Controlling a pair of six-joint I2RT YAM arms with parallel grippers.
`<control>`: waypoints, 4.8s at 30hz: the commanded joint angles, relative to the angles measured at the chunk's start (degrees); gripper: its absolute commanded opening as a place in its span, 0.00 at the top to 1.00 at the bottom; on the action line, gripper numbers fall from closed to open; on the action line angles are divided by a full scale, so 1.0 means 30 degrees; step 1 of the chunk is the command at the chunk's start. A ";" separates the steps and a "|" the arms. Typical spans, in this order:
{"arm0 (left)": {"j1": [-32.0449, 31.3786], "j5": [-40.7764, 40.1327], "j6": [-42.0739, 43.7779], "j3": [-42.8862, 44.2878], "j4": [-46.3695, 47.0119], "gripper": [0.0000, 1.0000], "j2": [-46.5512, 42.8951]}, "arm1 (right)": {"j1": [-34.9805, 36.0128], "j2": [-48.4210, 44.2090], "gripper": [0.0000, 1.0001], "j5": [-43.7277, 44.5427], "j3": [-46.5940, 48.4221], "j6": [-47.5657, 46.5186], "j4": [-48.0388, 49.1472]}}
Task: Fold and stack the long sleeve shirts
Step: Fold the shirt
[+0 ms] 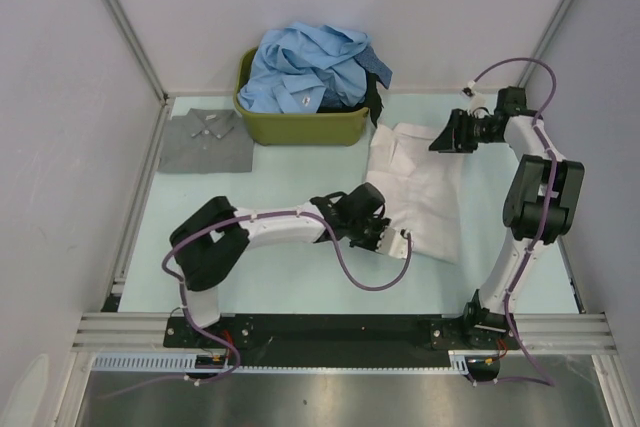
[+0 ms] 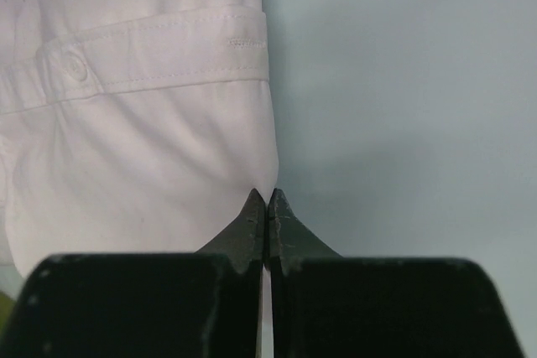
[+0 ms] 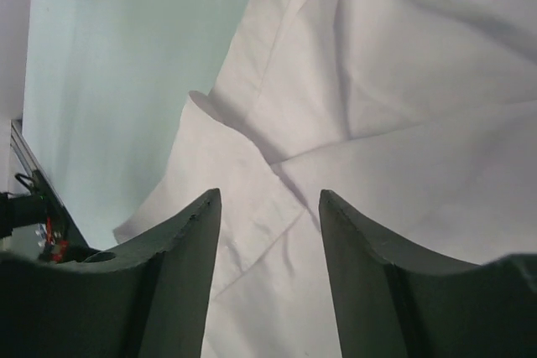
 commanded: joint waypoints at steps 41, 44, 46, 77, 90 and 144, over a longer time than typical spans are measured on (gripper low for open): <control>1.0415 0.9915 -1.8917 1.5224 -0.4512 0.01 0.6049 | -0.1992 -0.1959 0.00 -0.0814 0.1104 -0.3753 -0.9710; 1.0592 1.1270 -2.1116 1.0944 -0.2635 0.00 0.4115 | -0.1670 -0.2933 0.00 -0.0871 -0.1304 -0.3896 -0.9678; 1.0446 1.1102 -2.1441 0.8452 -0.1670 0.01 0.3527 | -0.1378 -0.3257 0.00 -0.0173 -0.2477 -0.3724 -0.9301; 0.9243 1.0104 -2.5838 0.3152 0.3463 1.00 0.4619 | 0.2253 0.2222 0.55 0.3589 -0.2304 -0.0528 -0.1592; 1.2964 0.8611 -2.2588 -0.2805 -0.0931 1.00 -0.0839 | 0.7118 0.2308 0.63 0.1032 -0.2421 0.2662 0.0397; 1.2583 0.8521 -1.1277 0.0123 -0.4593 0.97 -0.0868 | 0.6534 -0.1383 0.75 0.0330 -0.0928 -1.3918 -0.9708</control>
